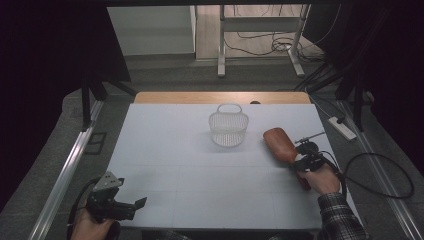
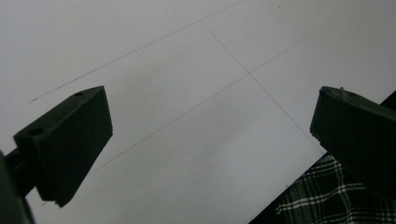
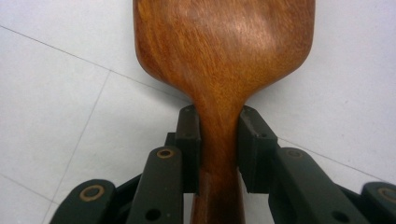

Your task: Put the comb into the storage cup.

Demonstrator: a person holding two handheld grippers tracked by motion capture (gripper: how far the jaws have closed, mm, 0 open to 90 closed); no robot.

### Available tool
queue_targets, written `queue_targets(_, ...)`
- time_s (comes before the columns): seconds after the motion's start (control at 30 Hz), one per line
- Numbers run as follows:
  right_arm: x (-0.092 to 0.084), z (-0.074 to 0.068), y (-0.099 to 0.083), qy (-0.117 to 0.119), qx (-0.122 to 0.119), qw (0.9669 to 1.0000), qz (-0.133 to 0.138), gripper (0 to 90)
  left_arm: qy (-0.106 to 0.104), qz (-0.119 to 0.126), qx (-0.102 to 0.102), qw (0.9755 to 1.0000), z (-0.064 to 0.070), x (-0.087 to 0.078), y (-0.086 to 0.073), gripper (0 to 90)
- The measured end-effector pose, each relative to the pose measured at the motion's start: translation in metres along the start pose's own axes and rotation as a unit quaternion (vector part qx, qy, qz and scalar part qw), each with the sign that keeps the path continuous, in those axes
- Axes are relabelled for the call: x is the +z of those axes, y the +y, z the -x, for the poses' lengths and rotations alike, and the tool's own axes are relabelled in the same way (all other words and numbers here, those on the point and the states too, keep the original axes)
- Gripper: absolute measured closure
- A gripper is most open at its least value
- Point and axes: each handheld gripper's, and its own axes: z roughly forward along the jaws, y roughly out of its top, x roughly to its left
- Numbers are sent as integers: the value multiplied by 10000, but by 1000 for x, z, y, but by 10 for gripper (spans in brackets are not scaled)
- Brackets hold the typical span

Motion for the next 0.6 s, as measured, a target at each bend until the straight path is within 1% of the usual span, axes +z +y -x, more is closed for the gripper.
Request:
queue_targets(0.07,-2,0,-1,31,15,10000,48,720,3,51,-44,10000,-1,-1,0,0)
queue_targets(0.13,-4,-1,-2,10,-5,9999,118,720,14,81,-73,9999,-1,-1,0,0)
queue_targets(0.2,-7,-1,-2,12,5,9997,225,720,12,113,-101,9999,-2,-2,-1,0)
queue_targets(0.27,-12,-2,-3,70,17,9992,389,720,40,124,-128,9998,-2,-3,-1,0)
queue_targets(0.37,-16,-3,-4,114,15,9989,449,720,81,100,-96,9999,-1,-2,0,0)
queue_targets(0.43,-20,-6,-5,116,-36,9984,557,720,141,138,-33,9998,1,-2,1,0)
queue_targets(0.53,-26,-8,-6,142,-28,9974,700,720,53,188,-17,9998,2,0,3,0)
queue_targets(0.57,-29,-9,-7,185,-44,9967,791,720,15,191,22,9998,3,2,5,0)
queue_targets(0.6,-29,-9,-7,185,-44,9967,791,720,15,191,22,9998,3,2,5,0)
